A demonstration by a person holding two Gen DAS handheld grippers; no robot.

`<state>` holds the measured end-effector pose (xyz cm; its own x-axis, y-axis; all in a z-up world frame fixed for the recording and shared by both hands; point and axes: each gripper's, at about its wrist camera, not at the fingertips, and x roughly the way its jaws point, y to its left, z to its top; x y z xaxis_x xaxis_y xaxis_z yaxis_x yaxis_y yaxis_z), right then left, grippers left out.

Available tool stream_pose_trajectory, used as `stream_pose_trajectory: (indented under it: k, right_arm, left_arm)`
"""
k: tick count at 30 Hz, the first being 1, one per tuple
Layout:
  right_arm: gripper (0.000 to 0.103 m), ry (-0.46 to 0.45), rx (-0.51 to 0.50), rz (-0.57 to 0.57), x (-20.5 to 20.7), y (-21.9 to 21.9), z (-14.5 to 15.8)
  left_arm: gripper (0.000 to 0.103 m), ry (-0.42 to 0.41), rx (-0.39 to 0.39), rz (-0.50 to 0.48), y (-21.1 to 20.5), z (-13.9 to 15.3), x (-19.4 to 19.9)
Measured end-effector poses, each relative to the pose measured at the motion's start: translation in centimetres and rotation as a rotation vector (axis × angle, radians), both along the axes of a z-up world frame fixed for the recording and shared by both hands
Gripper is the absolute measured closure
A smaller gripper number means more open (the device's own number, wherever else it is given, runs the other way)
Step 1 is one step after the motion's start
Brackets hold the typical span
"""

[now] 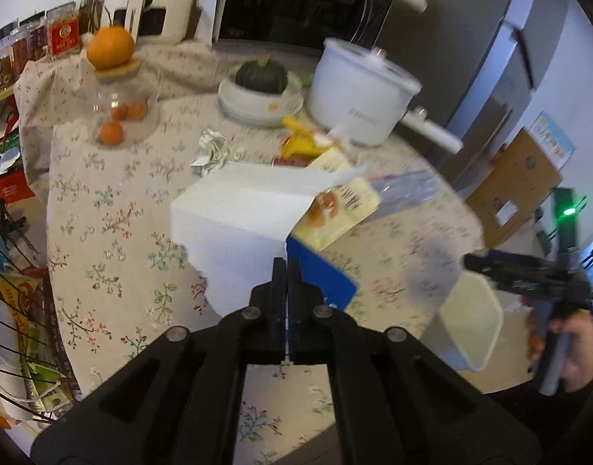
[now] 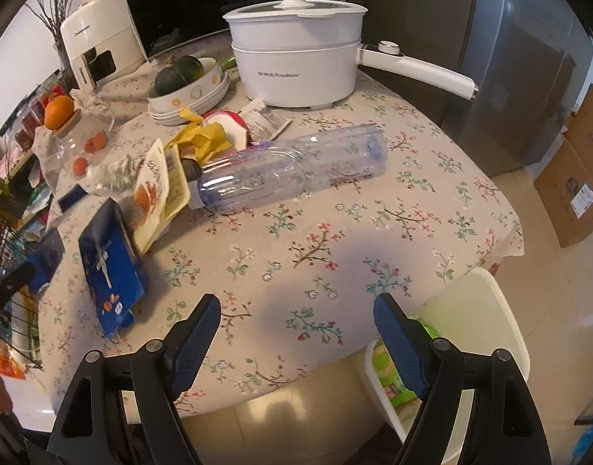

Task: Collect trash
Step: 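Lift the white paper with the left gripper while the right gripper grasps the yellow snack packet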

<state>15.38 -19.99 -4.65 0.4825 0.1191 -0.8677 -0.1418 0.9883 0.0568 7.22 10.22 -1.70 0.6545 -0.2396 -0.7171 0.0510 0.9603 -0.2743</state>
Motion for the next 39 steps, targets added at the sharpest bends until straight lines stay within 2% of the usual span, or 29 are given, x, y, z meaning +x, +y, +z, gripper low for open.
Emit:
stream_pose_trajectory:
  k: [5, 10, 14, 19, 25, 28, 30, 31, 33, 35, 39]
  right_arm:
    - [0.02, -0.006, 0.009, 0.047, 0.1, 2.0, 0.0]
    - [0.02, 0.018, 0.057, 0.082, 1.7, 4.3, -0.4]
    - [0.02, 0.035, 0.15, 0.116, 3.8, 6.6, -1.2]
    - [0.021, 0.11, 0.287, 0.119, 6.7, 9.6, -5.0]
    - [0.033, 0.104, 0.42, 0.06, 9.0, 10.7, -7.7]
    - [0.053, 0.103, 0.466, 0.027, 9.5, 10.6, -8.4]
    - [0.076, 0.108, 0.485, 0.022, 9.8, 10.8, -8.6]
    - [0.081, 0.107, 0.494, 0.026, 9.8, 11.0, -8.5]
    - [0.097, 0.1, 0.529, 0.045, 9.6, 11.3, -8.0]
    - [0.099, 0.091, 0.515, 0.062, 9.3, 11.5, -7.4]
    - [0.1, 0.006, 0.488, 0.098, 8.1, 11.6, -4.5]
  left_arm:
    - [0.103, -0.072, -0.028, 0.003, 0.6, 2.0, -1.5]
    - [0.103, -0.094, -0.049, 0.029, 1.6, 2.7, -1.7]
    - [0.102, -0.088, -0.078, 0.068, 2.8, 2.5, -1.2]
    - [0.103, -0.078, -0.113, 0.101, 4.1, 2.4, -0.8]
    - [0.103, -0.059, -0.13, 0.123, 5.2, 1.9, -0.1]
    - [0.102, -0.051, -0.143, 0.141, 6.0, 1.6, 0.3]
    - [0.102, -0.046, -0.151, 0.149, 6.2, 1.5, 0.6]
    - [0.102, -0.045, -0.155, 0.151, 6.3, 1.5, 0.6]
    - [0.102, -0.045, -0.16, 0.154, 6.5, 1.4, 0.9]
    - [0.102, -0.043, -0.167, 0.154, 6.5, 1.4, 0.9]
    - [0.102, -0.05, -0.175, 0.141, 6.3, 1.6, 0.6]
